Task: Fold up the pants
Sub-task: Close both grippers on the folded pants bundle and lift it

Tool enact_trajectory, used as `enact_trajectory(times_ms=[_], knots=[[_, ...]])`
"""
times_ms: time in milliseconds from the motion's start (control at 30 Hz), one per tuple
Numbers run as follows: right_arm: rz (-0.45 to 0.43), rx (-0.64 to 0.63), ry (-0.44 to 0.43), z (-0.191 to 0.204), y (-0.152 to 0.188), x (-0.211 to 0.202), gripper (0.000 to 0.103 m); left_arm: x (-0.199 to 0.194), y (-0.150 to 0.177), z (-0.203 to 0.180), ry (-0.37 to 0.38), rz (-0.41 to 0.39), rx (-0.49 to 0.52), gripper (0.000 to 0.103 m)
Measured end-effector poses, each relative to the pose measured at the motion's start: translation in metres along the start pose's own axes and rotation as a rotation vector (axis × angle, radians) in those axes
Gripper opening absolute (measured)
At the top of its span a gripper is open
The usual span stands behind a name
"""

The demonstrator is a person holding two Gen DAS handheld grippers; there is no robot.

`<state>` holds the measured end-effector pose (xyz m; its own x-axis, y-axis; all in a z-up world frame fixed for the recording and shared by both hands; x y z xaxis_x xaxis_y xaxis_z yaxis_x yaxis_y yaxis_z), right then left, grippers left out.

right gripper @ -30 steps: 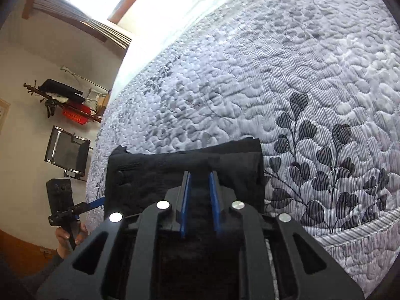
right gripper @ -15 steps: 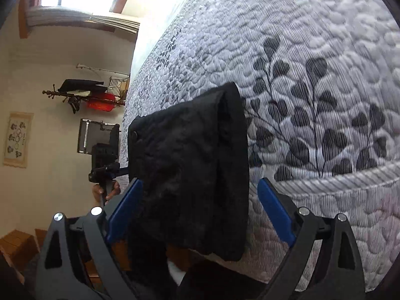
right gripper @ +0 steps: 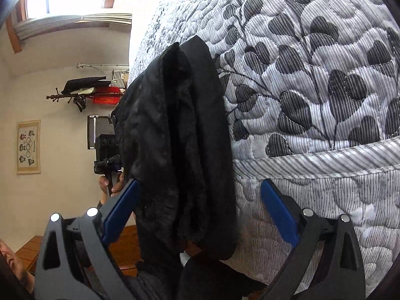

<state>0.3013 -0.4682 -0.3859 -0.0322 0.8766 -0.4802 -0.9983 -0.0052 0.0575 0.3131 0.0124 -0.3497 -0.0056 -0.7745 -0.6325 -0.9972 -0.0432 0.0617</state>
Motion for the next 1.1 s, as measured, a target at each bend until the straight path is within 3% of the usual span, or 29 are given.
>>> enact_trajectory(times_ms=[200, 400, 467, 500, 567, 600, 800, 933, 1100], knots=[[0.018, -0.009, 0.03, 0.002, -0.01, 0.005, 0.101, 0.007, 0.0, -0.001, 0.027, 0.002, -0.022, 0.099], [0.061, -0.031, -0.005, 0.014, -0.012, 0.024, 0.101, 0.013, 0.001, -0.006, 0.023, 0.002, -0.015, 0.099], [0.06, -0.04, -0.003, 0.015, -0.014, 0.028, 0.101, 0.016, 0.001, -0.01, 0.015, -0.013, -0.006, 0.096], [0.053, -0.043, -0.016, 0.016, -0.014, 0.028, 0.101, 0.016, 0.002, -0.011, 0.019, -0.015, 0.0, 0.084], [0.045, -0.048, -0.032, 0.017, -0.016, 0.027, 0.095, 0.017, 0.002, -0.011, 0.033, -0.016, -0.011, 0.076], [0.051, -0.043, -0.041, 0.017, -0.015, 0.028, 0.079, 0.017, 0.003, -0.012, 0.029, -0.019, -0.006, 0.073], [0.03, -0.065, -0.049, 0.029, -0.012, 0.026, 0.049, 0.01, 0.007, -0.01, 0.041, -0.067, -0.009, 0.052], [0.009, -0.083, -0.04, 0.039, -0.01, 0.024, 0.041, 0.004, 0.009, -0.008, 0.031, -0.088, -0.006, 0.042], [-0.015, -0.105, -0.03, 0.059, -0.005, 0.027, 0.036, 0.0, 0.009, -0.018, 0.016, -0.096, 0.015, 0.037]])
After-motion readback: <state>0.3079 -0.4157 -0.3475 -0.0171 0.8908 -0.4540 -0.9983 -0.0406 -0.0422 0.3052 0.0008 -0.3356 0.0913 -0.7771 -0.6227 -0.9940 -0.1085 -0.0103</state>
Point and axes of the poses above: each gripper's, at about its wrist camera, not at the fingertips, and x roughly the way its jaws point, z to its left, y to its underside, the point moved 3 cm from there along x, roughly the way its jaws point, and after that the axes turned 4 degrees about -y, right-handed, at the moved point
